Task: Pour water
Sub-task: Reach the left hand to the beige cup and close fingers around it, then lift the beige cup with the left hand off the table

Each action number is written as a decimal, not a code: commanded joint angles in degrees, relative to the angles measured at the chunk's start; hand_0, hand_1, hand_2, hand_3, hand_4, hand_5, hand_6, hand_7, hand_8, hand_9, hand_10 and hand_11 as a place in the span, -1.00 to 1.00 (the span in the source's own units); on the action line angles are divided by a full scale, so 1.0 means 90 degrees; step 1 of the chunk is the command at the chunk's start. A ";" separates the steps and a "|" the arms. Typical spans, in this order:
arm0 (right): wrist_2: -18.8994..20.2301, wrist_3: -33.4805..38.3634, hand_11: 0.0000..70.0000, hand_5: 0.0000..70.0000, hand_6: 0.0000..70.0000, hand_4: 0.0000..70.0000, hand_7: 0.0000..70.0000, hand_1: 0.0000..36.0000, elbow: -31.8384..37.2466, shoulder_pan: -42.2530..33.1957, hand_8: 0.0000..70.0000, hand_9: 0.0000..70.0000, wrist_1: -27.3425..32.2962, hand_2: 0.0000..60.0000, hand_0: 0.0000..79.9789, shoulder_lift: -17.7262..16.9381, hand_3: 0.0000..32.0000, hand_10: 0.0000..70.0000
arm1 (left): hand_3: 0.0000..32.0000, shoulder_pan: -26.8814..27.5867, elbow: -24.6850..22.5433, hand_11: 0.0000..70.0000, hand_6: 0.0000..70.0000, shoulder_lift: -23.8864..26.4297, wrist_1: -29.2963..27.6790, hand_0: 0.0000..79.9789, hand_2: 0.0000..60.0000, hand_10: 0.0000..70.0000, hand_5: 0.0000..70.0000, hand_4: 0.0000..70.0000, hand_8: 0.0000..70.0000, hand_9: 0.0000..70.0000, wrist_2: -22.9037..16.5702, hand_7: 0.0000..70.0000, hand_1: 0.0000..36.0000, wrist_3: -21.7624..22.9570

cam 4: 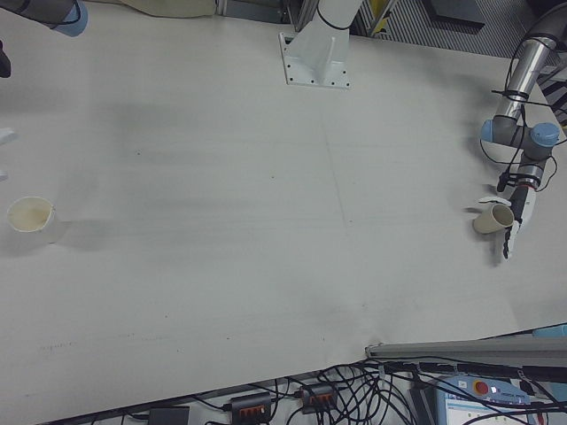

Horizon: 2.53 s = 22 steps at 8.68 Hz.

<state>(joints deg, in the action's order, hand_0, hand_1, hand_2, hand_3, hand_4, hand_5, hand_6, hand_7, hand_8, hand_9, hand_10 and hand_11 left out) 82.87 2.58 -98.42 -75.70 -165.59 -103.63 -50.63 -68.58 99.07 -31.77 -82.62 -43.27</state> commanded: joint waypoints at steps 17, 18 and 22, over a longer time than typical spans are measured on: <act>0.0529 -0.2792 -1.00 -0.98 -1.00 -1.00 -1.00 0.06 0.2518 -0.0173 -0.77 -1.00 0.0469 -0.52 0.24 0.0323 1.00 -1.00 | -1.00 0.0089 -0.3569 -0.92 -0.74 0.0340 0.4211 0.18 1.00 -0.97 1.00 0.96 -0.94 -0.90 0.0938 -0.31 1.00 0.2942; 0.0529 -0.3221 -1.00 -0.99 -1.00 -1.00 -1.00 0.03 0.2663 -0.0066 -0.76 -1.00 0.0469 -0.61 0.22 0.0458 1.00 -1.00 | -1.00 0.0089 -0.3639 -0.93 -0.75 0.0456 0.4397 0.18 1.00 -0.98 1.00 0.96 -0.95 -0.90 0.0938 -0.31 1.00 0.2942; 0.0111 -0.3440 -1.00 -1.00 -1.00 -1.00 -1.00 -0.33 0.3465 0.0636 -0.72 -1.00 0.0479 -0.71 0.12 0.1299 1.00 -1.00 | -1.00 0.0079 -0.3611 -0.93 -0.74 0.0808 0.4662 0.18 1.00 -0.98 1.00 0.92 -0.94 -0.90 0.1007 -0.31 1.00 0.2952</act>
<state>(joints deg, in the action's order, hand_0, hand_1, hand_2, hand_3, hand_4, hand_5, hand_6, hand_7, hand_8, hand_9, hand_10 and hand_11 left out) 87.02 -27.34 -69.52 -73.82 -161.30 -95.02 -49.84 -101.10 105.53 9.51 -73.68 -16.79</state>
